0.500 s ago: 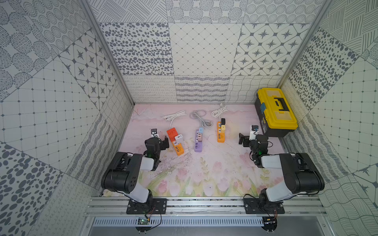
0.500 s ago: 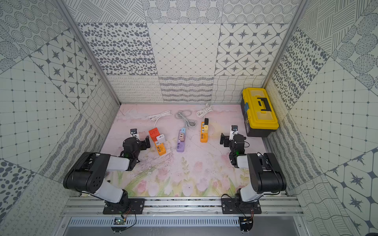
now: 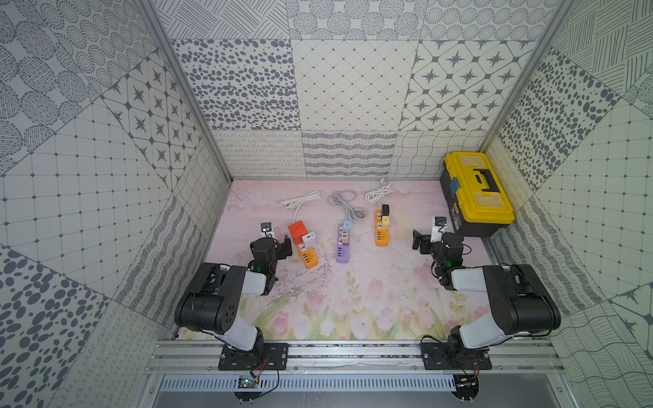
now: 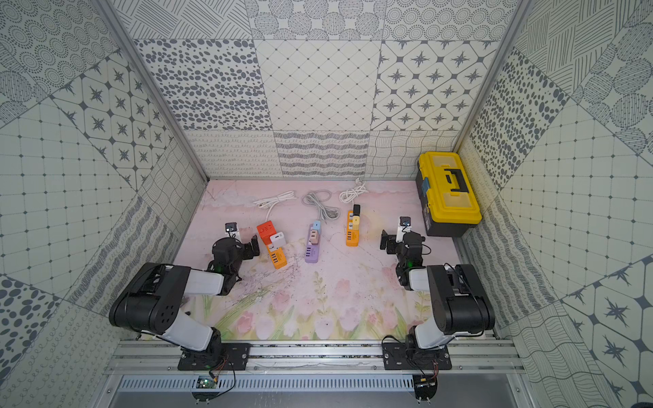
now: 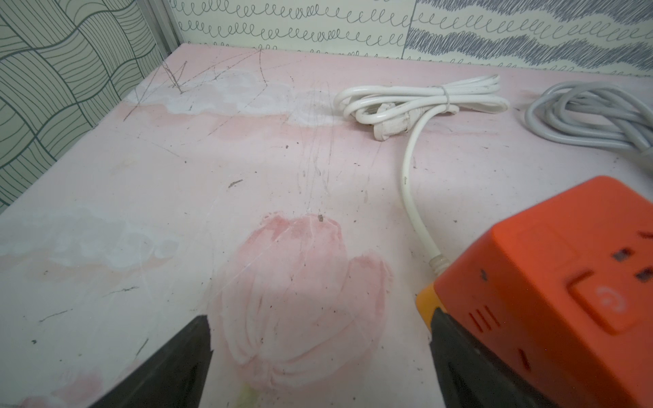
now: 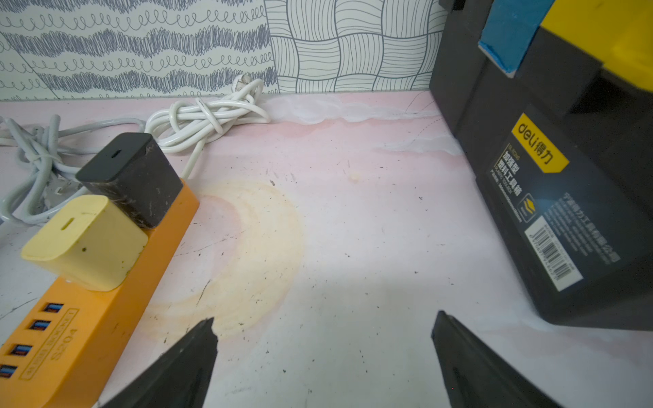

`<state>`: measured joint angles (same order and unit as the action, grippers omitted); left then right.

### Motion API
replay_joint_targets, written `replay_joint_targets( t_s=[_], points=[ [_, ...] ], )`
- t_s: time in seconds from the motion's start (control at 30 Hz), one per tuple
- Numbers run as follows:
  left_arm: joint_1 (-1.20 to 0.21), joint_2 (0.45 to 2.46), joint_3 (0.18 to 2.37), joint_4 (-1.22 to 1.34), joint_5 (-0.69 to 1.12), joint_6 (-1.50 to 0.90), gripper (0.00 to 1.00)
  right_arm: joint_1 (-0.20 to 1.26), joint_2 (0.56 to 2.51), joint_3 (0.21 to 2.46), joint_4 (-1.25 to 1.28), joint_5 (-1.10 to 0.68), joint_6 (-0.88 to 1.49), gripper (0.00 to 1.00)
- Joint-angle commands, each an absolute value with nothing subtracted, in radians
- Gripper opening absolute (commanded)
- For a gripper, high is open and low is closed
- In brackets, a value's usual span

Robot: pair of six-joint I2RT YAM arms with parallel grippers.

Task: Pull the plug off the socket
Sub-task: Move the socket to the center of the board.

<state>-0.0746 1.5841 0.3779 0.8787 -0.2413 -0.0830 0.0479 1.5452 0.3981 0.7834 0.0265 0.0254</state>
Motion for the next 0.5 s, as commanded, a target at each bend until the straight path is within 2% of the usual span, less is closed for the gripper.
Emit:
replay_joint_targets(
  t_s=[0.0,0.47],
  points=[
    [-0.072,1.588,0.387,0.926,-0.247,-0.072,0.99,0.043,1.555,0.413,0.833,0.022,0.018,1.00],
    [-0.071,1.588,0.389,0.922,-0.239,-0.072,0.99,0.040,1.557,0.416,0.832,0.020,0.023,1.00]
  ],
)
